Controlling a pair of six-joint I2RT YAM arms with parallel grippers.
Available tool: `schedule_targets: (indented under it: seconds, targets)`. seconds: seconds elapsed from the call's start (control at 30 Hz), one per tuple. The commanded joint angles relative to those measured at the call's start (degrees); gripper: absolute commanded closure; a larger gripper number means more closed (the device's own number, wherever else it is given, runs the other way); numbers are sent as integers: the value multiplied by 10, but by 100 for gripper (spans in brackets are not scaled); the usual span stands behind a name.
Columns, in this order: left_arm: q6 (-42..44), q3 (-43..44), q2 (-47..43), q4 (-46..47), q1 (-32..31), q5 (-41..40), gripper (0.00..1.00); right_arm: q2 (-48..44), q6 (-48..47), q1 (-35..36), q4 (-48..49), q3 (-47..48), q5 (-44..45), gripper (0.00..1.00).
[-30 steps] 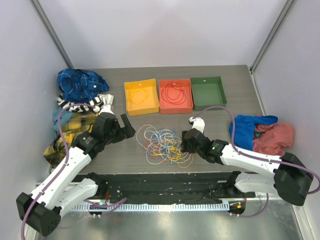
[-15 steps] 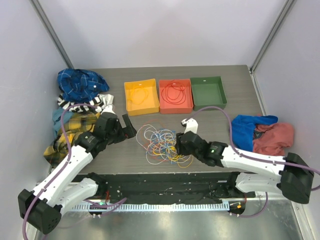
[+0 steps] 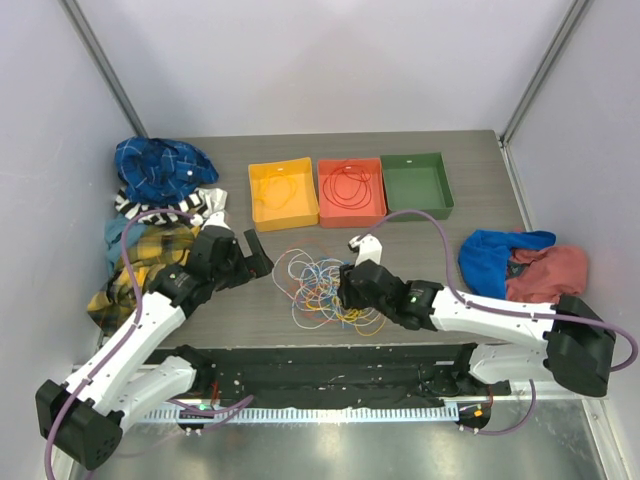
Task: Untangle the cables
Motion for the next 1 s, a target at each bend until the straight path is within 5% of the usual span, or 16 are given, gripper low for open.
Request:
schedule_targets:
  seconds: [0.0,0.3,0.4,0.47,0.53,0.97]
  targets:
    - [-1,-3,-9,15,-1,6,0,-17,-13,18,14,49,14,51]
    - [-7,-9,-12,15,-1,12,0,94,-6,30,-18,80,8,54]
    - [-7,-14,-14,14,-2,15,0,122,1,29,-20,81,22,71]
    - [-8,-15,-15,15,-1,18,1,122,-3,30,-24,91,41,92]
    - [-9,-15,-15,15,-2,21,2,95,-12,30,-40,104,68,99]
    - [2,49,40,68,-47,29,1,-98,-113,30,-221,388,203,99]
